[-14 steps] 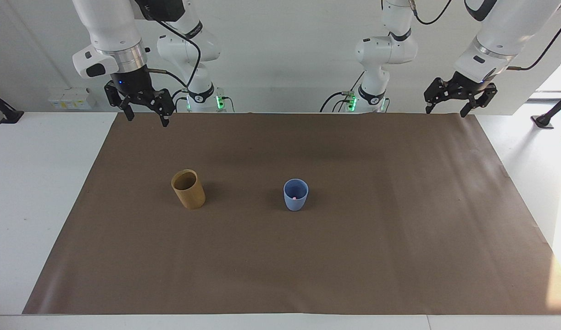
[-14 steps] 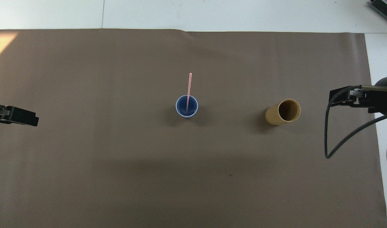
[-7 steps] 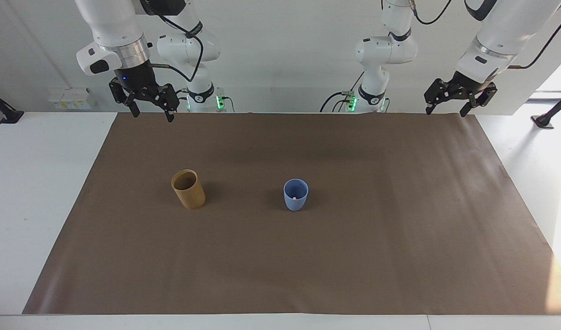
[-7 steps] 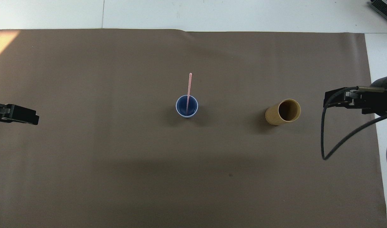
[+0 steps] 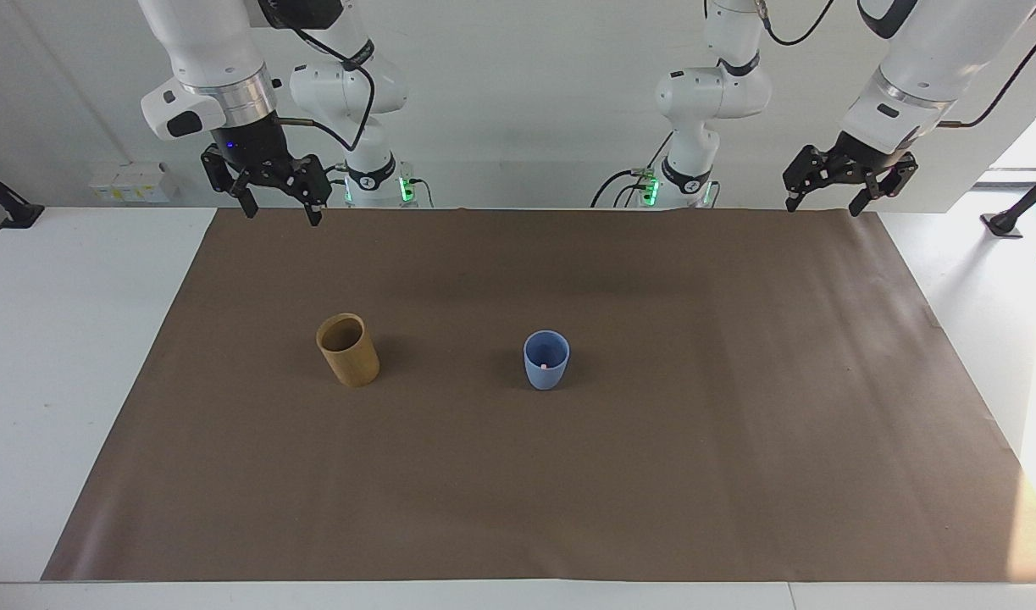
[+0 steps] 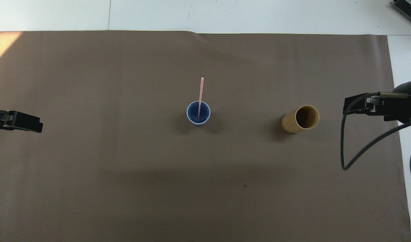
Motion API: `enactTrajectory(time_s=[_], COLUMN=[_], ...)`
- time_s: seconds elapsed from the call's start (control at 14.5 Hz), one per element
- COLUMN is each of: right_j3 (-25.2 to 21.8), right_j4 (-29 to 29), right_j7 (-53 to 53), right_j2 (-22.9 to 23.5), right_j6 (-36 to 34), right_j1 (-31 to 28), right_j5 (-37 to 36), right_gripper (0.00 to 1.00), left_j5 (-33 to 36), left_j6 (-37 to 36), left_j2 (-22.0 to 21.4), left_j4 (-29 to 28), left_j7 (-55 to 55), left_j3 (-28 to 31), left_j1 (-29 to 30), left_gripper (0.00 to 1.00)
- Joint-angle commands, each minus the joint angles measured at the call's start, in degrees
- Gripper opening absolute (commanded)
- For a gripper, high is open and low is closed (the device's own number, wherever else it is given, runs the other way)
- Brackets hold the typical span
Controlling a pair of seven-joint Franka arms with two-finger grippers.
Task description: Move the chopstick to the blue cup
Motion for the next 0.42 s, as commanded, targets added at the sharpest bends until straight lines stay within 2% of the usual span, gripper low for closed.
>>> enactTrajectory(time_s=[0.0,0.35], right_j3=[0.1,0.0], right_j4=[-1.5,-1.6], right_j7=[-2.4,-3.0], right_j2=[-0.9,-1.0], right_j6=[0.9,0.9], right_j1=[-0.5,-0.5], right_j5=[1.6,1.6], right_gripper=[1.00,1.00], left_j5=[-0.4,-0.4], left_j6=[0.9,1.7], left_j2=[-1.5,-1.9], left_j4=[-1.5,-2.3], left_j7=[-0.5,-0.6], left_j3=[-0.5,-0.5], left_j1=[0.7,0.9], left_gripper=[1.00,1.00])
